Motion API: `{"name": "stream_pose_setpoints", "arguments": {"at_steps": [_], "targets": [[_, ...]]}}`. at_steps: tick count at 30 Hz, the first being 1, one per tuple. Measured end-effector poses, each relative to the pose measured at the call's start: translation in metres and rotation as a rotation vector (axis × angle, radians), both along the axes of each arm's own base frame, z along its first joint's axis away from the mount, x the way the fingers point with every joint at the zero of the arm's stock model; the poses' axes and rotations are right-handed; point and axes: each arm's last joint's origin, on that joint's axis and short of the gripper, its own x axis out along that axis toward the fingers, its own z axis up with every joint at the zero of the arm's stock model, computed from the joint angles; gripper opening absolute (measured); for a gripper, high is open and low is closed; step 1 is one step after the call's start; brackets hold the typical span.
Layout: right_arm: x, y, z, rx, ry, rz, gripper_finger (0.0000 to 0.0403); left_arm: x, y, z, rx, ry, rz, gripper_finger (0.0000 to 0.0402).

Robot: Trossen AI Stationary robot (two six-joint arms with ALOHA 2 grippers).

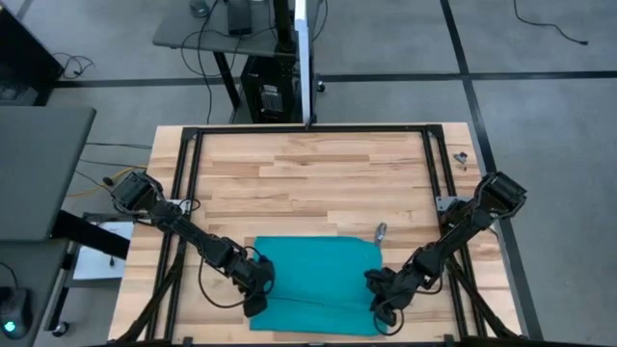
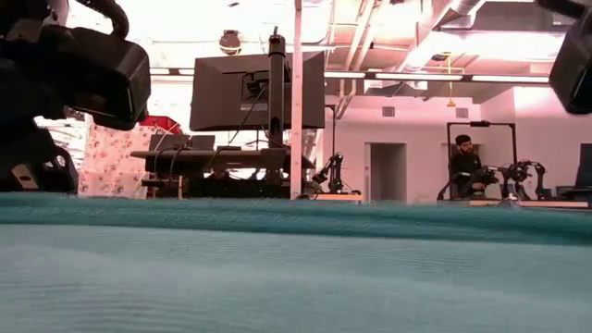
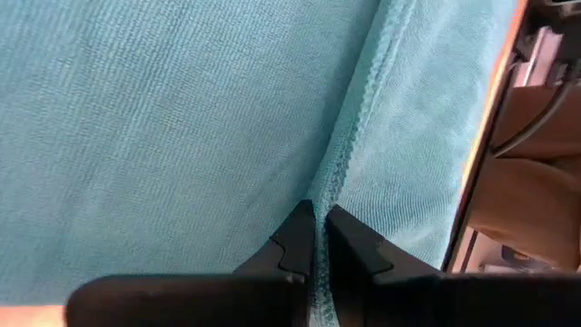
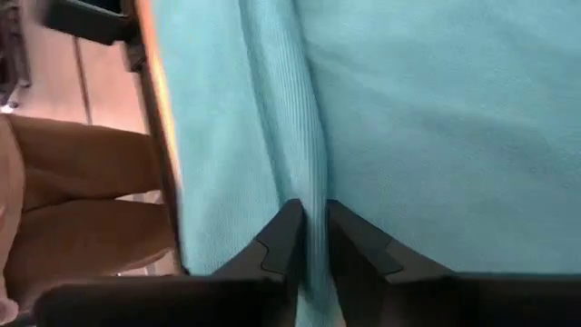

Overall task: Roll towel
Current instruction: Fold the towel

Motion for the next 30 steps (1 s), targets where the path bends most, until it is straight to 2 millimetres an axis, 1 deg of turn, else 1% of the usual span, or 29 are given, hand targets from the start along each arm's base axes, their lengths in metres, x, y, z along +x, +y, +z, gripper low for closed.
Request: {"name": "stream_pose_setpoints", "arguments": {"at_steps": [5, 7, 10, 14, 17, 19, 21, 24, 26, 30], "targets": [[0.0, 0.0, 0.001, 0.006, 0.0, 0.003, 0.0108, 0.001, 0.001, 0.0, -0.006, 0.012, 0.006, 0.0065], [0.0, -0.002, 0.005, 0.014, -0.002, 0.003, 0.0125, 0.003, 0.001, 0.005, -0.015, -0.001, 0.011, 0.0081], [-0.002, -0.008, 0.016, 0.01, 0.004, -0.004, 0.0148, 0.006, 0.006, 0.018, -0.013, -0.014, 0.015, 0.0097], [-0.008, -0.021, 0.041, 0.013, -0.008, -0.016, 0.0169, 0.003, 0.018, 0.042, 0.06, -0.003, 0.018, 0.0101], [-0.013, -0.027, 0.062, 0.054, -0.063, -0.024, 0.0175, -0.001, 0.024, 0.059, 0.095, -0.044, 0.033, 0.0098], [-0.013, -0.027, 0.073, 0.091, -0.127, -0.037, 0.0175, -0.003, 0.023, 0.066, 0.093, -0.089, 0.042, 0.0097], [-0.012, -0.021, 0.08, 0.136, -0.204, -0.046, 0.0173, -0.003, 0.017, 0.07, 0.067, -0.136, 0.042, 0.0096], [-0.008, -0.007, 0.078, 0.177, -0.292, -0.064, 0.017, -0.001, 0.004, 0.072, 0.031, -0.203, 0.057, 0.0096], [-0.005, 0.002, 0.069, 0.19, -0.3, -0.066, 0.0168, 0.001, -0.004, 0.069, 0.018, -0.218, 0.064, 0.0096], [-0.001, 0.008, 0.048, 0.135, -0.251, -0.06, 0.0168, 0.003, -0.01, 0.06, -0.009, -0.187, 0.079, 0.0096]]}}
